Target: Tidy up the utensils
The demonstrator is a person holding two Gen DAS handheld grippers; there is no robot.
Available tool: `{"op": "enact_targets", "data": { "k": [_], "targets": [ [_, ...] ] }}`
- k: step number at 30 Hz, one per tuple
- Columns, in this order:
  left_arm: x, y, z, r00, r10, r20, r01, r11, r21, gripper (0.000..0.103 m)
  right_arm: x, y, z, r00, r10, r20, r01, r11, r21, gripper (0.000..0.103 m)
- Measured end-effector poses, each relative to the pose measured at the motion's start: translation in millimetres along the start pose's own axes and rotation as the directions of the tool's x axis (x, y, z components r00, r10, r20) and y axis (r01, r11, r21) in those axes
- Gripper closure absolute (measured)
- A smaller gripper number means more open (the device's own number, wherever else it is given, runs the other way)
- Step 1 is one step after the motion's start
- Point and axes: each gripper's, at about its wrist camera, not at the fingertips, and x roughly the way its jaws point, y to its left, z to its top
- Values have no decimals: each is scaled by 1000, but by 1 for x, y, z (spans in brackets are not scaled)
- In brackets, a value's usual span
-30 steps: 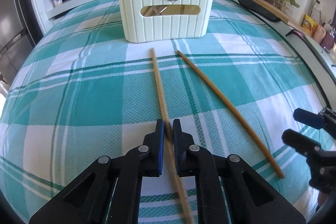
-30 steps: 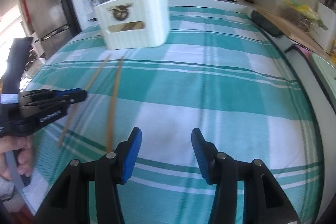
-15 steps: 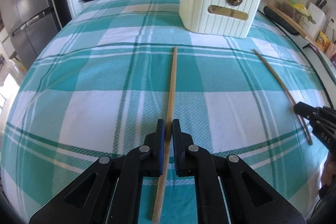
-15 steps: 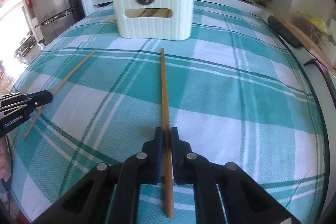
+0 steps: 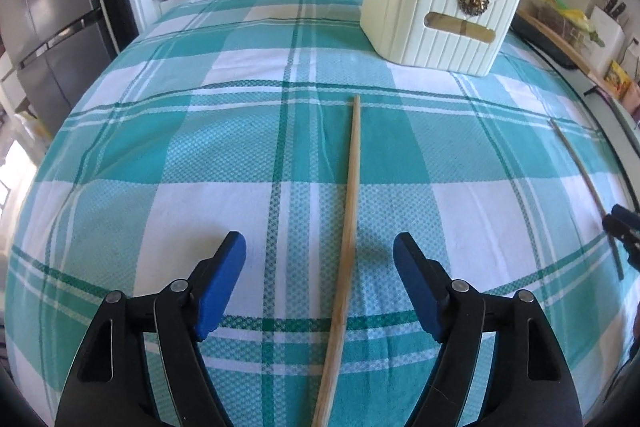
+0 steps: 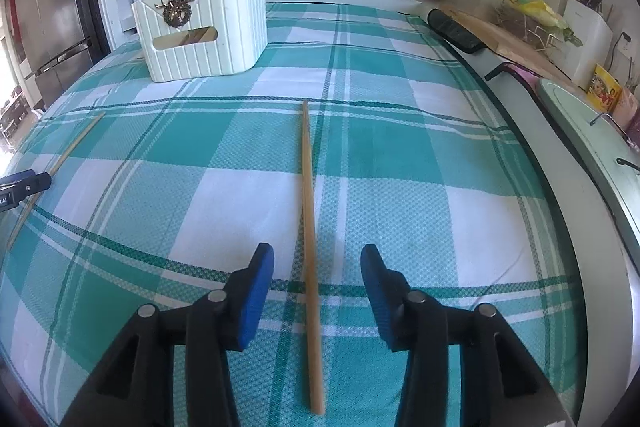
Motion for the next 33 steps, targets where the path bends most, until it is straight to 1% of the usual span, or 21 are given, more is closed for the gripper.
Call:
{"op": "enact_targets", "data": {
  "k": [3,7,10,33],
  "targets": [
    [6,-4,2,1000,27,-1,-26,998,49,14,11,2,3,999,27,-34,-28,999,-23,57],
    [10,2,2,999,32,-5,-32,999,31,3,16,-3,6,999,34,-14,-35,999,-7,49],
    [11,2,2,999,34,-6,-34,999,35,1,19,-5,6,999,35,13,-35,999,3,46],
    [11,1,2,999,33,1,-33,999,36,1,19,-6,6,999,36,16,-36,999,6,44]
  ]
}}
